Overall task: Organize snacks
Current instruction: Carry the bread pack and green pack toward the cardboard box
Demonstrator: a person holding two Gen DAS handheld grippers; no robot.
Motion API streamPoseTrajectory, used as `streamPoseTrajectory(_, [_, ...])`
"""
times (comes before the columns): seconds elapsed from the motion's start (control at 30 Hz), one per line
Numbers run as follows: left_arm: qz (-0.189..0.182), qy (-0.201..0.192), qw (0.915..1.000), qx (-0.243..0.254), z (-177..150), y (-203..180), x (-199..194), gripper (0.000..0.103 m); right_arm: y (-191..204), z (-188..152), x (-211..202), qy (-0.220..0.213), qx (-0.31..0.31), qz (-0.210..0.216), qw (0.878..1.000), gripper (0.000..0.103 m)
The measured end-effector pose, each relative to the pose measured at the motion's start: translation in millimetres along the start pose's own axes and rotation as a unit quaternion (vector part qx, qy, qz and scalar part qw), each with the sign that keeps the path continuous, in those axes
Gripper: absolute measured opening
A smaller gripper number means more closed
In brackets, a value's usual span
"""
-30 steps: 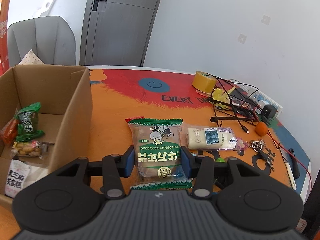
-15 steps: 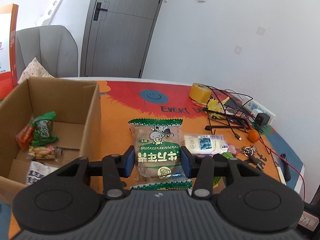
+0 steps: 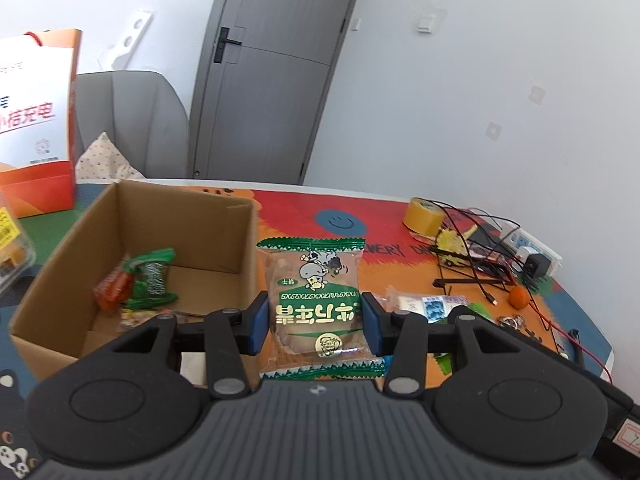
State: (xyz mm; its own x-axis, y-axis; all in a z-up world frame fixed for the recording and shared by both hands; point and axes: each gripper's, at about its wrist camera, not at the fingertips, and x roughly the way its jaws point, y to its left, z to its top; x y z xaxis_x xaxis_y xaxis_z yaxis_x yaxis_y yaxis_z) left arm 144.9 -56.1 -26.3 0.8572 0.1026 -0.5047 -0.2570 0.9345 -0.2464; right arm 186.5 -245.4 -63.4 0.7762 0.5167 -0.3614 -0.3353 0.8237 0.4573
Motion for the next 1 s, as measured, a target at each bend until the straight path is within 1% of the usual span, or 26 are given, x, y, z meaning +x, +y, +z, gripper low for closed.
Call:
streamPoseTrajectory(0.2, [0.012, -0.012, 0.9998, -0.013, 6, 19, -9, 0.046, 20, 1, -1, -0.005, -0.011, 0.018, 1.000, 0.031])
streamPoseTrajectory(0.47, [0.024, -0.016, 0.9990, -0.035, 11, 48, -12, 0.046, 45, 1, 4, -0.005, -0.032, 0.032, 0.999, 0.031])
streamPoseTrajectory(0.77, [0.033, -0.011, 0.9975, -0.061, 12, 82, -7, 0.046, 75, 0, 15, 0.000, -0.055, 0.042, 0.998, 0.031])
streamPoseTrajectory(1.0, [0.038, 0.003, 0.9962, -0.079, 12, 107, 3, 0.046, 97, -3, 25, 0.001, -0.071, 0.047, 0.996, 0.031])
